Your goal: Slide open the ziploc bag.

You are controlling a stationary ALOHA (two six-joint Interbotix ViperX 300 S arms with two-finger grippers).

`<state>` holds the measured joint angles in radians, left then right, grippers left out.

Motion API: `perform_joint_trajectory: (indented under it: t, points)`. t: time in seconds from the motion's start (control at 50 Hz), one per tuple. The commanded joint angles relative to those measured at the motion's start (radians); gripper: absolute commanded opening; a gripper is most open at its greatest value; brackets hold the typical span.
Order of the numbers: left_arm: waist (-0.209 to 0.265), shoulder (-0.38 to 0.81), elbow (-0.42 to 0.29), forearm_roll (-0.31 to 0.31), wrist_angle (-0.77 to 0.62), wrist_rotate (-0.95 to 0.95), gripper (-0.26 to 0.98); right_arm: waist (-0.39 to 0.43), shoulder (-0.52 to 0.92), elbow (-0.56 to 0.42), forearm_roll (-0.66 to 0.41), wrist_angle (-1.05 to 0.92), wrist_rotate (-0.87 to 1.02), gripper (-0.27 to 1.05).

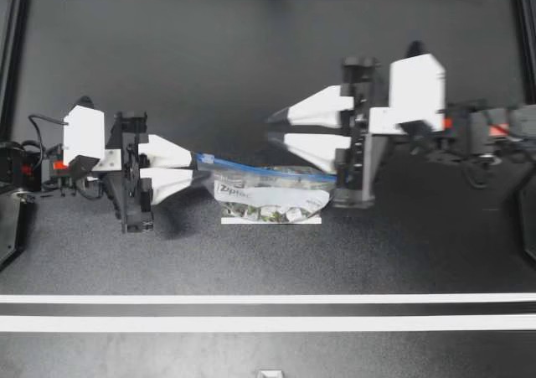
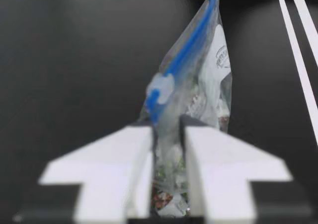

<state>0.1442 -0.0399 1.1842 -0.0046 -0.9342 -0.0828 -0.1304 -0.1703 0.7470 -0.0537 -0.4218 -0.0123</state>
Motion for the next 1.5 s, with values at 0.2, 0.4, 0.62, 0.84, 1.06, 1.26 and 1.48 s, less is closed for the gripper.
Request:
perform_joint_trajectory:
  t: [0.2, 0.4, 0.62, 0.84, 1.06, 1.26, 1.48]
  points:
    - [0.0, -0.014, -0.017, 0.026, -0.018, 0.0, -0.18, 0.028, 0.158, -0.173, -0.048, 0.12, 0.002, 0.59]
    - [0.0, -0.012, -0.017, 0.031, -0.015, 0.005, -0.18, 0.041, 0.244, -0.247, -0.049, 0.176, 0.0, 0.59]
    - [0.0, -0.012, -0.014, 0.034, -0.014, 0.008, -0.18, 0.041, 0.302, -0.296, -0.049, 0.245, -0.002, 0.58]
    - [0.0, -0.011, -0.014, 0.037, -0.014, 0.011, -0.18, 0.041, 0.333, -0.328, -0.049, 0.305, -0.002, 0.55]
    - [0.0, -0.008, -0.009, 0.041, -0.014, 0.011, -0.18, 0.041, 0.321, -0.33, -0.049, 0.333, 0.003, 0.32]
    - [-0.002, -0.009, -0.011, 0.043, -0.014, 0.011, -0.18, 0.041, 0.31, -0.33, -0.049, 0.353, 0.008, 0.04]
    - [0.0, -0.005, -0.006, 0.034, -0.009, 0.009, -0.18, 0.041, 0.276, -0.327, -0.049, 0.453, 0.003, -0.14]
